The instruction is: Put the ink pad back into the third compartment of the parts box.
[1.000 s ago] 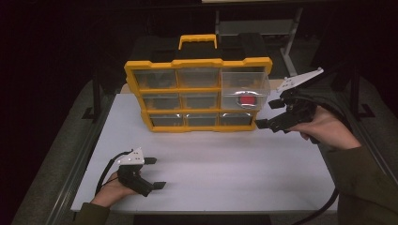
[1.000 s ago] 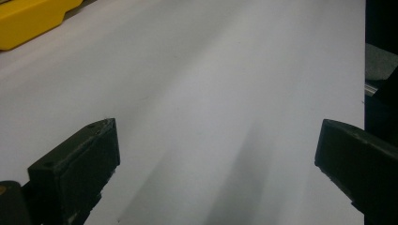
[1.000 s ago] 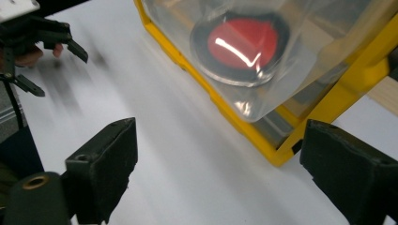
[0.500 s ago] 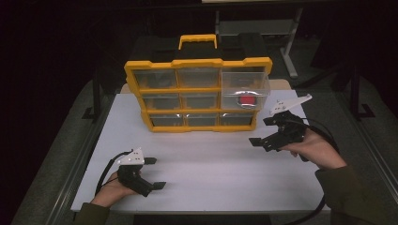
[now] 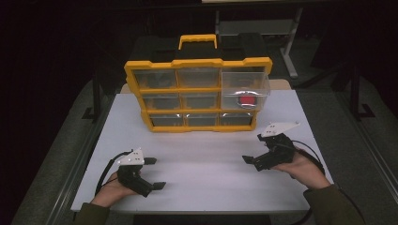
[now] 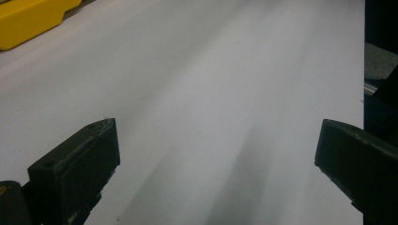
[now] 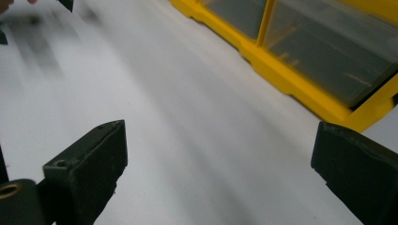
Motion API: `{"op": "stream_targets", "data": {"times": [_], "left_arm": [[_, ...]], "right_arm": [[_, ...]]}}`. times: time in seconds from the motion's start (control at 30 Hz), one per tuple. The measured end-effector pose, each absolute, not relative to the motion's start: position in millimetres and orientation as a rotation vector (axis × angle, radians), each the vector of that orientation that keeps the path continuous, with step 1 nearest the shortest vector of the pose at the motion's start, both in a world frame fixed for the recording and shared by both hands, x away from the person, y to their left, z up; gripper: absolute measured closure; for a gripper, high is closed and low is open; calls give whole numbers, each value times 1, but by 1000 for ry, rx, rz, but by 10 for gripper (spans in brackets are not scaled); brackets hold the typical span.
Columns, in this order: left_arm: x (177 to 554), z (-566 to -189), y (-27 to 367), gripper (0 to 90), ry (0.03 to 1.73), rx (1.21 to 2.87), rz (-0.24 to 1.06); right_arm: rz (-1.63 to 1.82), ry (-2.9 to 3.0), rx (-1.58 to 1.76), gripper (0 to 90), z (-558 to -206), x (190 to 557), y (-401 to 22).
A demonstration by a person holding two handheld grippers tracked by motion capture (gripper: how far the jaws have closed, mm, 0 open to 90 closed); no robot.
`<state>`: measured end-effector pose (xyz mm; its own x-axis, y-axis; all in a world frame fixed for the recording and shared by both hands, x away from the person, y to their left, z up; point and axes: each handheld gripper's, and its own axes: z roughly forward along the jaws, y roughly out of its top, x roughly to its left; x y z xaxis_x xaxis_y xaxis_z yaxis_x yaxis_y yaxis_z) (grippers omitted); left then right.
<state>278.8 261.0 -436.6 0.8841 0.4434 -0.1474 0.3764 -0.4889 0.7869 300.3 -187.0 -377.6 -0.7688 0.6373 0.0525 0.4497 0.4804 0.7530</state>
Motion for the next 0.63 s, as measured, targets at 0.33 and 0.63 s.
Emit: {"op": "stream_targets", "data": {"times": [0.33,0.63], "left_arm": [[278,-436,261,0,587,2136,98],[278,-436,262,0,586,2139,103]], "right_arm": [[1147,2469,975,24,-418,284,-185],[1157,2453,1026,24,-432,280,-189]]}}
